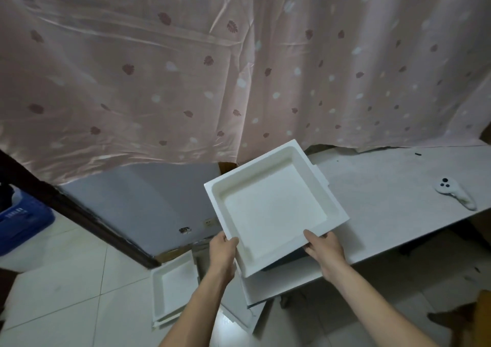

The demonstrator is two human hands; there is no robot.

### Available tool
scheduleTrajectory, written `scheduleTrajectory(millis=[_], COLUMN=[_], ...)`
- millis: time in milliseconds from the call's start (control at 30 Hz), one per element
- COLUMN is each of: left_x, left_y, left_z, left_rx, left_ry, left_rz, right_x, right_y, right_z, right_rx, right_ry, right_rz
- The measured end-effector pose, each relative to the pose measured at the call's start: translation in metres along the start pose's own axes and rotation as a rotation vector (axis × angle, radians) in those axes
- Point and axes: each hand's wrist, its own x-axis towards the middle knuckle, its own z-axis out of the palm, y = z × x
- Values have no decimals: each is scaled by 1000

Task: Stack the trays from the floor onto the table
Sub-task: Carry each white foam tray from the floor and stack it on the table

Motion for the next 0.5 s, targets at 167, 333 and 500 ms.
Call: scheduleTrajectory(millis=[167, 333, 500], left_x=[-4, 8, 13], left_y=[27, 41, 58], left_z=[-7, -16, -16], left_rx=[170, 295, 452], left_ry=[-29, -96, -202], left_rz=[72, 110, 168], right_x=[14, 14, 9], right_y=[-30, -65, -84], right_z=[-28, -43, -45], right_rx=[-37, -394, -490], right_ry=[76, 178, 71], right_rz=[-44, -131, -226])
